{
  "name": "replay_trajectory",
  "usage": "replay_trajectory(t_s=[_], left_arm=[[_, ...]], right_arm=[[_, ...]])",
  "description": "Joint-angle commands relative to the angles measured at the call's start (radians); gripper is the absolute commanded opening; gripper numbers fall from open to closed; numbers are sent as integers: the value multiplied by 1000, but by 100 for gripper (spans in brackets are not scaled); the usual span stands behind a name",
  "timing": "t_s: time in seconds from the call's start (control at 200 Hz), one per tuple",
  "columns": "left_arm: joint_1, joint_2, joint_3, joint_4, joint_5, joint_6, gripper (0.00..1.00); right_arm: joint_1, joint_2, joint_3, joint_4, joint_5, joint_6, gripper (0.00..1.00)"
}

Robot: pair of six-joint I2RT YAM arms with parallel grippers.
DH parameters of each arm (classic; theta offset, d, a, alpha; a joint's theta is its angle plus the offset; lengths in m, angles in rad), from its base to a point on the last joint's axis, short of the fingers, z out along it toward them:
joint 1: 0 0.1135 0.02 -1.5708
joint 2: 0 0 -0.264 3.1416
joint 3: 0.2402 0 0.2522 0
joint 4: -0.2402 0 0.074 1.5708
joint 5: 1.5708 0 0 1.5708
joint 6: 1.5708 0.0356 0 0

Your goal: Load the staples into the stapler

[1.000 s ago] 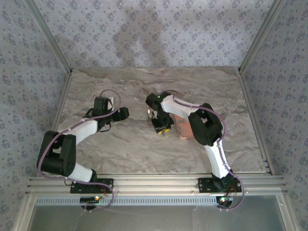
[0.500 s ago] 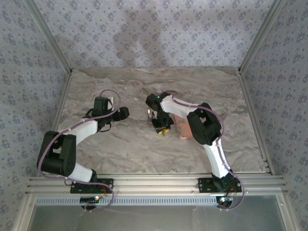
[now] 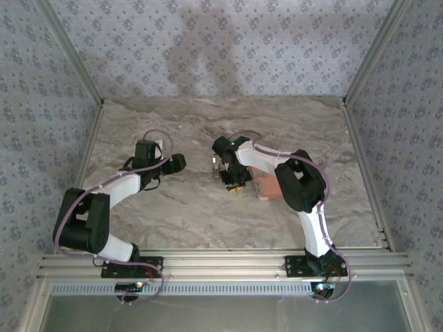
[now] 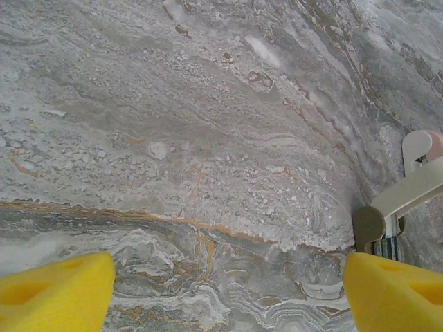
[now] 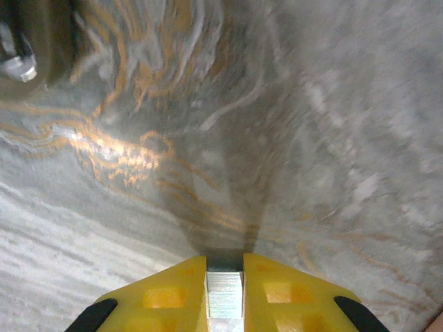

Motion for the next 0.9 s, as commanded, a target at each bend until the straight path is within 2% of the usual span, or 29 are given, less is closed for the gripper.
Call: replay_trajectory(t_s=[0.0, 0.095, 0.27, 0.62, 0.895], left_arm=[[-12, -3, -34, 76, 3, -45, 85], [-14, 8, -45, 101, -2, -69, 85], [-15, 20, -47, 114, -12, -79, 85], [-14, 32, -41, 116, -19, -73, 85], [-15, 37, -34, 108, -10, -63, 86]], right_arm=[[-11, -129, -73, 262, 89, 39, 17], [-14, -179, -119, 414, 116, 39, 17], [10, -165, -117, 508, 153, 45, 17], [42, -69, -54, 504, 113, 76, 16], [58, -44, -36, 477, 127, 96, 16]])
